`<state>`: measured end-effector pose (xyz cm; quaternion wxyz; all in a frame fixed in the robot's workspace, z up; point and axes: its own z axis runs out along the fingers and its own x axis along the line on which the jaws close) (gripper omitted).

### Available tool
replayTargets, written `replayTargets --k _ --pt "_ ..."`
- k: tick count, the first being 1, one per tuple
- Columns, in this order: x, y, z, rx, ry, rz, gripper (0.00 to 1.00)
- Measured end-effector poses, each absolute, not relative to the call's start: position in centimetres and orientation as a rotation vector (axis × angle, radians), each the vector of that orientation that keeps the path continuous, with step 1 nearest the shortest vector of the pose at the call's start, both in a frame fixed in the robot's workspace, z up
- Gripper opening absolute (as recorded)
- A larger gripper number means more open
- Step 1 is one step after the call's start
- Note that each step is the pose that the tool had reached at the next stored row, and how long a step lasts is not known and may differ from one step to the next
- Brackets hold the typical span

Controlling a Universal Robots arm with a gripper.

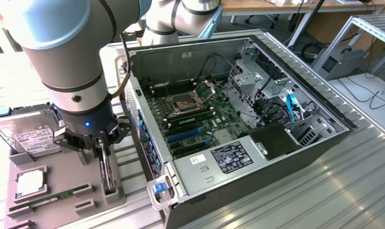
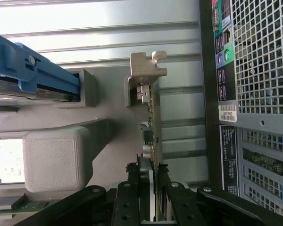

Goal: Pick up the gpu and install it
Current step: 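Pick up the gpu and move the gpu toward the slot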

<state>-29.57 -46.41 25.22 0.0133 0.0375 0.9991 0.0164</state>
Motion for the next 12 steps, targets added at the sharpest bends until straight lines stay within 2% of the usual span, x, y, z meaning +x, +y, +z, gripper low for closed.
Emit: replayTargets --k 12 --pt "-29.57 -46.41 26.06 0.117 3.112 0.051 0.27"
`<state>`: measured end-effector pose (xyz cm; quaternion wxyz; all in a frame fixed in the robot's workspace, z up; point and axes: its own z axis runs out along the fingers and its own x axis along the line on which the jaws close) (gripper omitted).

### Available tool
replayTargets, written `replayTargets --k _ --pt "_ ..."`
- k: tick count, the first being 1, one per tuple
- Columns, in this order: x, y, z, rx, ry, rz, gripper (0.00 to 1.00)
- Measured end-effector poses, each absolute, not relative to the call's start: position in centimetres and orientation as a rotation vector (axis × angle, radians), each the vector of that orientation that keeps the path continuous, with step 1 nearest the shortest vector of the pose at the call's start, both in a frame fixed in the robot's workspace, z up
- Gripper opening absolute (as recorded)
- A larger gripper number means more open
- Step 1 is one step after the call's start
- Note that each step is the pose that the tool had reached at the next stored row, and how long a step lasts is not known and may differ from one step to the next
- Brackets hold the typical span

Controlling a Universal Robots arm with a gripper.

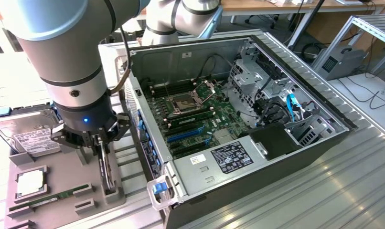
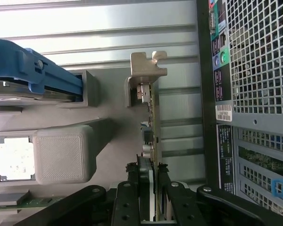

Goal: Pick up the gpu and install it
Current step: 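Pick up the gpu and move the gpu toward the slot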

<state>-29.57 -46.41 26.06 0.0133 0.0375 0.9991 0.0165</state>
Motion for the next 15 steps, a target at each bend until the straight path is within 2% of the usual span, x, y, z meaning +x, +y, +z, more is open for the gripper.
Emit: replayTargets --k 15 --pt "-29.56 -46.41 26.98 0.117 3.112 0.051 0.27"
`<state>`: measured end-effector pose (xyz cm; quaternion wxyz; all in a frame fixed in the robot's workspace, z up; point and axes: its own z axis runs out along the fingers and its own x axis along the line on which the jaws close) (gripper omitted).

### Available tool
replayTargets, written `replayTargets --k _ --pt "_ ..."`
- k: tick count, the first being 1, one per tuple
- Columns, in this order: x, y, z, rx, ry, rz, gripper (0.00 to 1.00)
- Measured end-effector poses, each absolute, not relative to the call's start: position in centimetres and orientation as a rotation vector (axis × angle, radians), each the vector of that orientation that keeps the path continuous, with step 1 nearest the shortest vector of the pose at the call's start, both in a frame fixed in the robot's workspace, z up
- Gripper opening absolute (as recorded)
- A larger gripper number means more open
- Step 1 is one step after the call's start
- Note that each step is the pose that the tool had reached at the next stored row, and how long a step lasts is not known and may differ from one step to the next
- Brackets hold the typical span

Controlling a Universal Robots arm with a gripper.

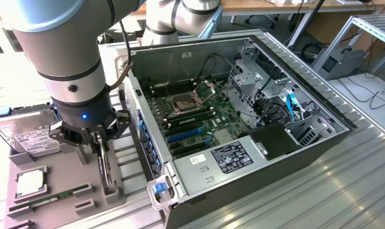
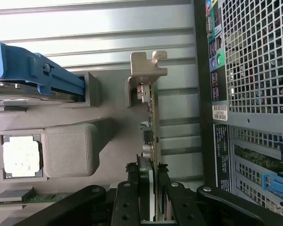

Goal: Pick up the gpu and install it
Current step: 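Pick up the gpu and move the gpu toward the slot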

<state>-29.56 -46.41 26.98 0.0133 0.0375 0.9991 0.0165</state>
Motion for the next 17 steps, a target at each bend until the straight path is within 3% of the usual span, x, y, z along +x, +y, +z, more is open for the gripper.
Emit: replayTargets --k 17 --pt "-29.6 -46.4 28.1 0.117 3.112 0.051 0.27"
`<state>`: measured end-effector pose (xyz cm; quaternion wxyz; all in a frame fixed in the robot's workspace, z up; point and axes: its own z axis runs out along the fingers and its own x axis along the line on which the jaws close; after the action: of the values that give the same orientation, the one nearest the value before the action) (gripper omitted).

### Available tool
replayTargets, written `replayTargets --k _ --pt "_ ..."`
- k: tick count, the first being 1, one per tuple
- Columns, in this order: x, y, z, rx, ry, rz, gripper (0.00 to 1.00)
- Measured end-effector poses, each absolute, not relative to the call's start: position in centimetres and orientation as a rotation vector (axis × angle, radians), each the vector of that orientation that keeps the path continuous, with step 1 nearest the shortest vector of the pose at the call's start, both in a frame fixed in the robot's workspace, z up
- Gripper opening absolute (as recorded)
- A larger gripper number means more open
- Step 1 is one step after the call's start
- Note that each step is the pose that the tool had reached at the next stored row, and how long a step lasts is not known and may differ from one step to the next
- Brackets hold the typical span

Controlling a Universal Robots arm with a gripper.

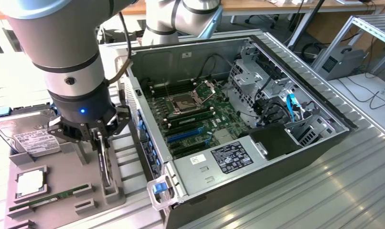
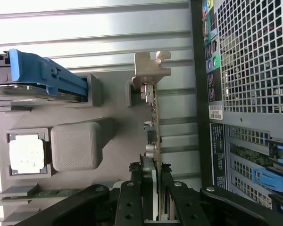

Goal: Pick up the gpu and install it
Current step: 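Pick up the gpu and move the gpu toward the slot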

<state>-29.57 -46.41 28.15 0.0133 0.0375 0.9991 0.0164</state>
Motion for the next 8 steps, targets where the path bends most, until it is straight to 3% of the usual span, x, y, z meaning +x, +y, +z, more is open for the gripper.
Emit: replayTargets --k 8 --pt "-29.56 -46.41 28.62 0.117 3.112 0.051 0.27"
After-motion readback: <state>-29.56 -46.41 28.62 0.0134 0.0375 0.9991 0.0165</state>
